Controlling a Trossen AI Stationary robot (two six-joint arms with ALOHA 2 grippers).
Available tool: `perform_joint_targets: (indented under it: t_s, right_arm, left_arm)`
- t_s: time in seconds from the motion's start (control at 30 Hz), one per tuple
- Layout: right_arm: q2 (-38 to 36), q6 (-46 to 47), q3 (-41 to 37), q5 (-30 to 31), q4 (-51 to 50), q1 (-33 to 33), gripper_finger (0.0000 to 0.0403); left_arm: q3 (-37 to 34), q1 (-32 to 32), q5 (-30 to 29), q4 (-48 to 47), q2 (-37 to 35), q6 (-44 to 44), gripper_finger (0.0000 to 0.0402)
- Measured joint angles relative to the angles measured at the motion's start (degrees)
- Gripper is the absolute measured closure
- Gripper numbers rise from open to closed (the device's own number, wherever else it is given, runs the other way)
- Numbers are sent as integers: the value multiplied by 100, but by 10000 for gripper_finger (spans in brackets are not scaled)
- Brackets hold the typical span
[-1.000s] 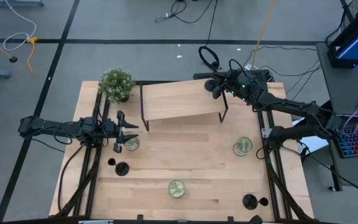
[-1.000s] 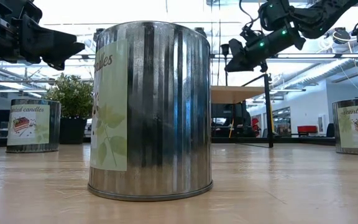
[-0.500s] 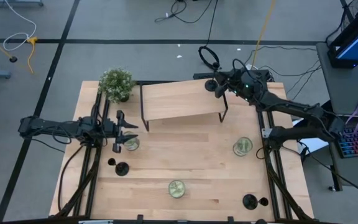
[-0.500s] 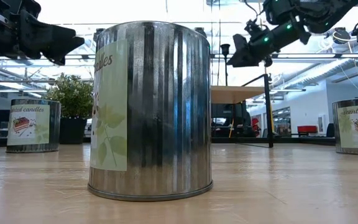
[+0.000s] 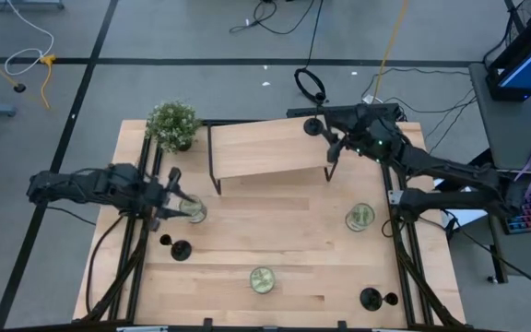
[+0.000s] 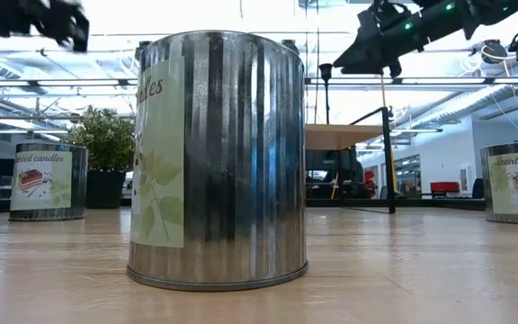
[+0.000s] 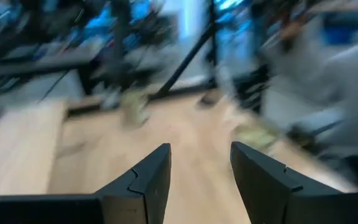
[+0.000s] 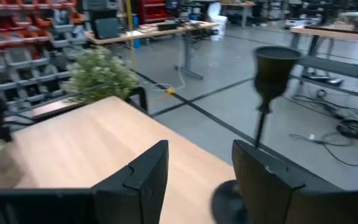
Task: Pick & Place candle stick holders
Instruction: Put the top black candle holder on the shelf aligned with the black candle holder
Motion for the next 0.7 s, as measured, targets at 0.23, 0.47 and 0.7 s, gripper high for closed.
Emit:
perform_joint_targets:
  t_s: [0.23,0.47,0.7]
  right_arm:
    - [-173,295,-187,-1,-8,547,229]
    - [-219,301,-269,-2,-13,992,233]
    - [-219,299,-271,0,118,1187,233]
  left_arm:
    - [-77,-345,2443,348,100,-384,227]
    - [-509,-1074,1193,213,464,-205,227]
    - [-632,-1631,965,559,764,94,227]
